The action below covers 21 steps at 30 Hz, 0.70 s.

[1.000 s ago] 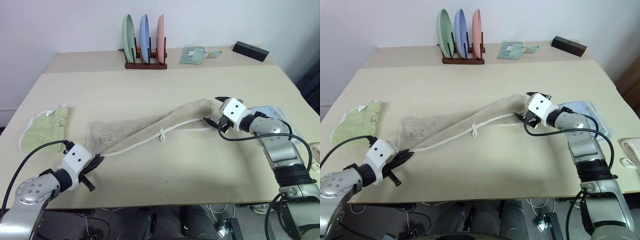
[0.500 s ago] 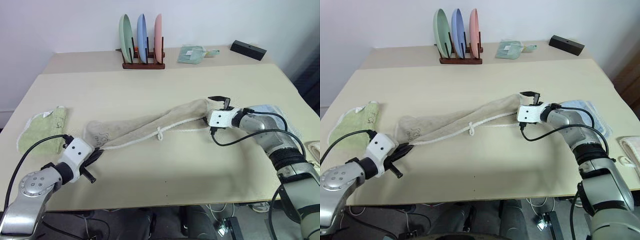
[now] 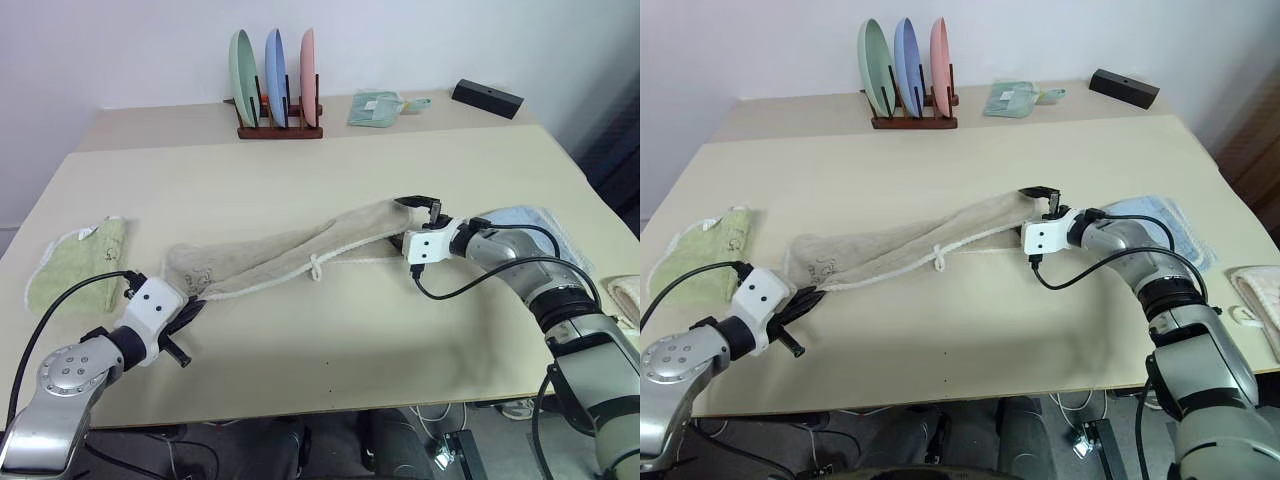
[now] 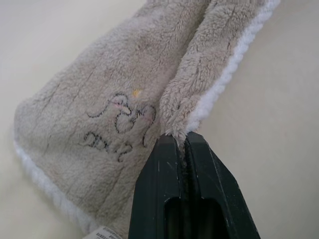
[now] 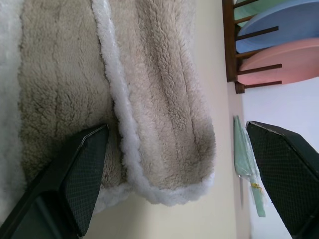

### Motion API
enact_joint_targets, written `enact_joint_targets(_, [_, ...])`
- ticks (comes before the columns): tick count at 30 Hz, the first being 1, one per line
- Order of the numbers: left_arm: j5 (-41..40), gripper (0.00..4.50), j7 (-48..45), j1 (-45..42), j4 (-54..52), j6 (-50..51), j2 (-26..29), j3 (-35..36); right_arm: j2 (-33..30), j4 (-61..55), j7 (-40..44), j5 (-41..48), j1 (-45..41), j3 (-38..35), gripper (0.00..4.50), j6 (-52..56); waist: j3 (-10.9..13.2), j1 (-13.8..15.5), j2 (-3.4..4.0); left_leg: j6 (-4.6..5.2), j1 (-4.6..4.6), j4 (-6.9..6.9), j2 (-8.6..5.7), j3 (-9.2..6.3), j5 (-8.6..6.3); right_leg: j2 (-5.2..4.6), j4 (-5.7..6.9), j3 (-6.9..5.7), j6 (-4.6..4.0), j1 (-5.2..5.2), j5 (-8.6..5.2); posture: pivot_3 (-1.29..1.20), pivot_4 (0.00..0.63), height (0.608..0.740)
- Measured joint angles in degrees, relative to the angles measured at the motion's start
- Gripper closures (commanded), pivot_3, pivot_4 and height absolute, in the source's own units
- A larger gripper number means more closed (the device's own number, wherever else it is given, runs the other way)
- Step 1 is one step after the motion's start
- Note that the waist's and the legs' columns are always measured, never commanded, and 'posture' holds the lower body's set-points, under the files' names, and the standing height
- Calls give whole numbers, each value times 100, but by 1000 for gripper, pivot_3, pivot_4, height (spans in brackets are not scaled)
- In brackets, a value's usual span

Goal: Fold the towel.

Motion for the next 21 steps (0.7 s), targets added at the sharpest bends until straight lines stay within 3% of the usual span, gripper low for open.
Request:
enact_joint_targets(3, [0,4444,7,-14,0,-3,-1,-53,121,276,-516,-375,-225,148,0,229,0,-2,0,-1,2,0,2,6,0,5,1,4,-2,0,1,0,150,735])
enact_joint_targets(6, [0,4500,10,-7,0,-4,-1,-99,148,527,-830,-544,-351,261,813,272,0,16,0,-1,1,0,2,7,0,9,-1,5,-2,0,1,0,150,735])
enact_joint_targets(13, [-1,4500,26,46,0,-13,-6,-102,142,707,-1083,-582,-355,323,4367,105,0,-12,0,-2,2,-3,8,13,-1,17,-1,10,-2,-4,1,0,150,735])
enact_joint_targets(21, [-1,4500,106,76,69,-120,-4,-42,-229,342,-908,-227,-149,119,4443,-143,0,-1,0,-4,3,-2,11,20,-4,20,-2,15,-3,-5,2,0,150,735])
